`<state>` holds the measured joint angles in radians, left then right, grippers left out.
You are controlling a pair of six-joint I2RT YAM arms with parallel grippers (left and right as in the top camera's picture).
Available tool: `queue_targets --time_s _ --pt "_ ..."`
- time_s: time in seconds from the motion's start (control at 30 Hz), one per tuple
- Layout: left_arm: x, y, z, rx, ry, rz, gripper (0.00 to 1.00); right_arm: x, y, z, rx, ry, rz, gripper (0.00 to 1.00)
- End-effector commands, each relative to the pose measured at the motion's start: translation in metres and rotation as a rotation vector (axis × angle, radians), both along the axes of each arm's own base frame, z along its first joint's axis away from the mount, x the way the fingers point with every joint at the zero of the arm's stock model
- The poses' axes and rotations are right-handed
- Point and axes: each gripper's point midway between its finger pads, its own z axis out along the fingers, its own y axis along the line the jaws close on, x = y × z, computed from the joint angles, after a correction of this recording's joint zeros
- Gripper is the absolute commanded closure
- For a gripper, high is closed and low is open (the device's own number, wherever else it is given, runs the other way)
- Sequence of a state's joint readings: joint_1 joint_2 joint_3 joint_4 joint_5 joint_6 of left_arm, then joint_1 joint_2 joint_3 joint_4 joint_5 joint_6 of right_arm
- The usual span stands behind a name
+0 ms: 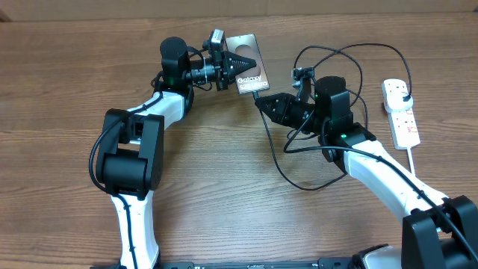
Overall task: Plug charger to phone and switch on socket
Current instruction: 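Push the plug up into the phone's port with the right gripper, then release the plug and pull the right gripper back right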
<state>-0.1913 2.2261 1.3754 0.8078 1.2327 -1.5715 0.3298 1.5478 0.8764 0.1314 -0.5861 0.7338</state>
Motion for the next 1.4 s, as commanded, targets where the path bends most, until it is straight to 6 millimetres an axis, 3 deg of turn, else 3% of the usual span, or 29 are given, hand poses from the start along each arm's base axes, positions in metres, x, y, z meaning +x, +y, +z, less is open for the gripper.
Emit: queue_targets --time_s 0.0,0.07,0.23,0.4,0.6,0.8,1.0,1.27,1.37 --pt "-0.036 -0.025 0.016 -0.013 -0.042 -0.195 0.96 0.019 -0.015 -0.007 -0.050 -0.021 -0.105 0.76" --pt "-0.035 -0.024 0.016 -0.013 -0.044 -0.189 0.96 0.015 -0.014 -0.011 -0.055 -0.001 -0.095 0.72" --pt "-0.029 -0.017 0.016 -0.012 -0.051 -0.160 0.96 0.000 -0.010 -0.014 -0.055 0.037 -0.024 0.42" --pt "-0.023 -0.007 0.016 -0.010 -0.069 -0.137 0.96 -0.015 -0.022 0.007 -0.130 -0.049 0.006 0.34" --pt "-0.019 -0.003 0.016 -0.006 -0.108 -0.123 0.96 -0.037 -0.053 0.046 -0.235 -0.186 -0.015 0.27" --pt "-0.021 -0.003 0.011 0.007 -0.167 -0.133 0.96 -0.055 -0.078 0.070 -0.266 -0.231 -0.058 0.22" --pt "-0.021 -0.003 -0.018 0.068 -0.136 -0.118 0.96 -0.067 -0.084 0.073 -0.297 -0.245 -0.048 0.22" --pt "-0.022 0.011 -0.091 0.301 0.037 -0.008 0.96 -0.069 -0.085 0.069 -0.314 -0.245 -0.034 0.21" --pt "-0.025 0.017 -0.109 0.379 0.078 0.019 0.95 -0.069 -0.085 0.069 -0.315 -0.246 -0.034 0.21"
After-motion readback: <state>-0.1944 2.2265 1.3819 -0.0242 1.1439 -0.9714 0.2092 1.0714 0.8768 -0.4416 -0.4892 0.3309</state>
